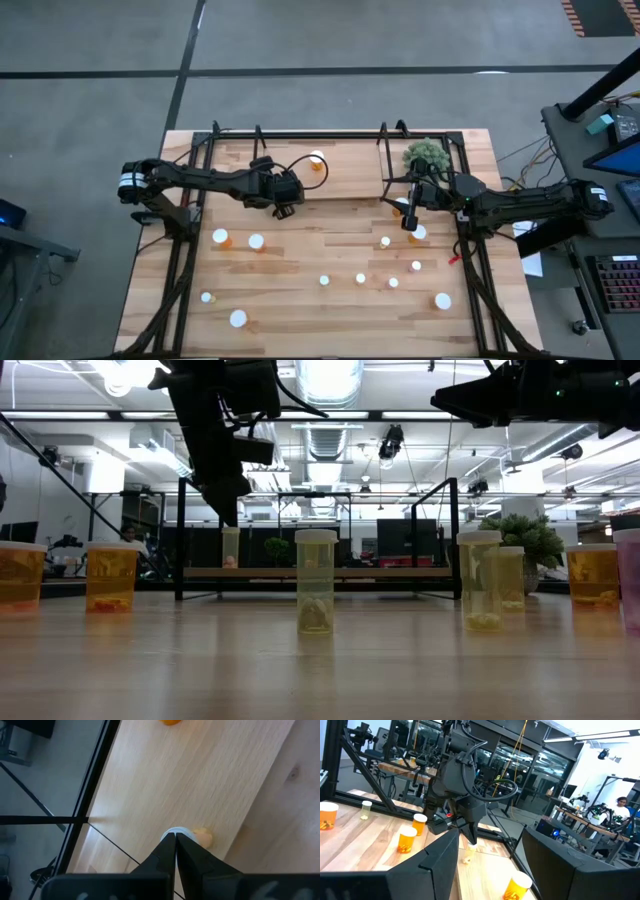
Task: Pick and place medicine bottles onto shelf by color
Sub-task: Put the small yellow pill bottle on the shelf
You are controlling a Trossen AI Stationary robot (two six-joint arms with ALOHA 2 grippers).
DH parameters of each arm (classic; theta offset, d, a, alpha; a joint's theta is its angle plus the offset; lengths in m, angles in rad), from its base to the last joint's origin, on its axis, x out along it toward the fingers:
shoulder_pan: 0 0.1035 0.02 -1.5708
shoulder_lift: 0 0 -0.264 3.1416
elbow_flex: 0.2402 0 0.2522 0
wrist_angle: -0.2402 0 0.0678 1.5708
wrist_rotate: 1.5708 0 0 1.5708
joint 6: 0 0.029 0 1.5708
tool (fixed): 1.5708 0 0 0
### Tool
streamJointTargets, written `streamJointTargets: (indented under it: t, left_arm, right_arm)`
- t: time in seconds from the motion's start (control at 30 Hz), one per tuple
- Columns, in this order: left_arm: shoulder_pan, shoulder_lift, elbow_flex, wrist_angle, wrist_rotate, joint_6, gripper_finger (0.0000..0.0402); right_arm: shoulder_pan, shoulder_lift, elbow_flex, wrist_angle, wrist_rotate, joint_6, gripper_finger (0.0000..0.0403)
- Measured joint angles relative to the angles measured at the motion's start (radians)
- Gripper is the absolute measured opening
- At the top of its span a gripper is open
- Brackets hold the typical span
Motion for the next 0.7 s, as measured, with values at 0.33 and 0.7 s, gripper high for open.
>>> streamJointTargets:
  t: [0.33, 0.7]
  left_arm:
    - [0.0, -0.006, 0.011, -0.006, 0.007, 0.0, 0.0]
    - [-0.002, -0.008, 0.16, 0.045, 0.006, 0.001, 0.0]
  right_arm:
    - [0.0, 0.0, 0.0, 0.0, 0.0, -0.002, 0.021]
    - [0.0, 0.0, 0.0, -0.058, 0.0, 0.0, 0.021]
